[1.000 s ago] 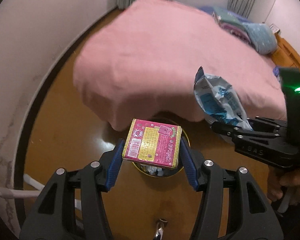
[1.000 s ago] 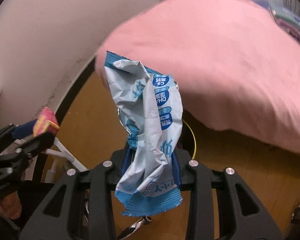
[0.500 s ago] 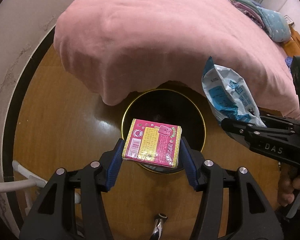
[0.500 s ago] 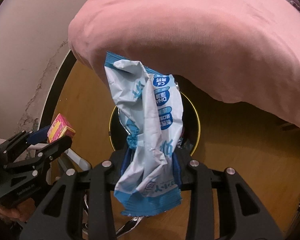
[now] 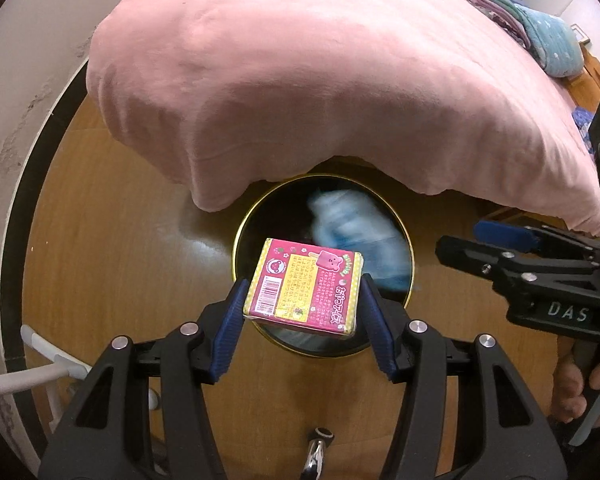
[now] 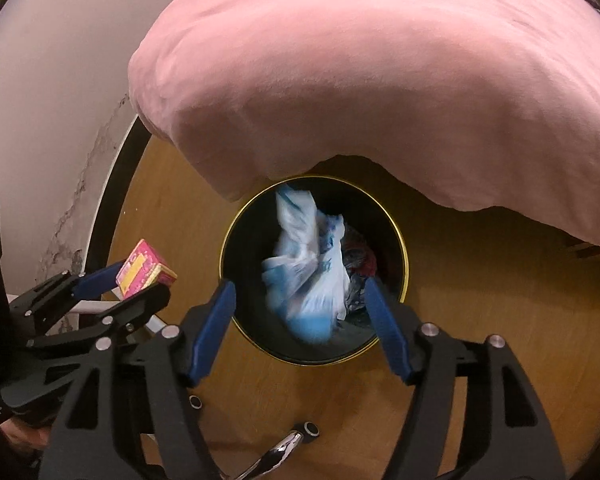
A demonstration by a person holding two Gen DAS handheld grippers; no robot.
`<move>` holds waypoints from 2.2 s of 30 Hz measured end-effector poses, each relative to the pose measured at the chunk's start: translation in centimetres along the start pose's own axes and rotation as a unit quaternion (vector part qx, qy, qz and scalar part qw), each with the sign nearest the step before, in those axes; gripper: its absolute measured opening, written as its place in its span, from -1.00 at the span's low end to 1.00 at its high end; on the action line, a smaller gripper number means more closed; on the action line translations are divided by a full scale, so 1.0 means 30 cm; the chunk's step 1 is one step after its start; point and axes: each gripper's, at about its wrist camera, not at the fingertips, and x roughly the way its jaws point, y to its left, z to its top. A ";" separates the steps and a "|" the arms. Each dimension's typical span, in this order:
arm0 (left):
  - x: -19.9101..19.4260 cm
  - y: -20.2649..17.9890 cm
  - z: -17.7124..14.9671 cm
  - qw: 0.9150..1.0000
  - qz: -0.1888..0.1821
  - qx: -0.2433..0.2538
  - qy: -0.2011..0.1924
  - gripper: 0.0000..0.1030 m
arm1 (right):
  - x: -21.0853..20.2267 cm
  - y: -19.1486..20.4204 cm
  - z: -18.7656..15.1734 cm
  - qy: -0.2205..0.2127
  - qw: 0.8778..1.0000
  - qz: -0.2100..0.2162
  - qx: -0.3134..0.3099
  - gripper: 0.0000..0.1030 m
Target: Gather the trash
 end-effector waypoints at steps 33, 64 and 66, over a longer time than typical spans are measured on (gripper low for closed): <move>-1.386 0.519 -0.692 0.913 0.256 -0.222 -0.225 0.85 | -0.725 1.121 -0.160 -0.175 0.930 0.138 -0.294 0.77; -1.918 0.591 -1.984 0.693 0.413 -0.528 -0.265 0.85 | -0.879 1.953 -1.047 -0.146 0.766 0.273 -0.563 0.77; -1.918 0.586 -1.983 0.691 0.419 -0.527 -0.264 0.85 | -0.885 1.942 -1.043 -0.150 0.766 0.273 -0.561 0.77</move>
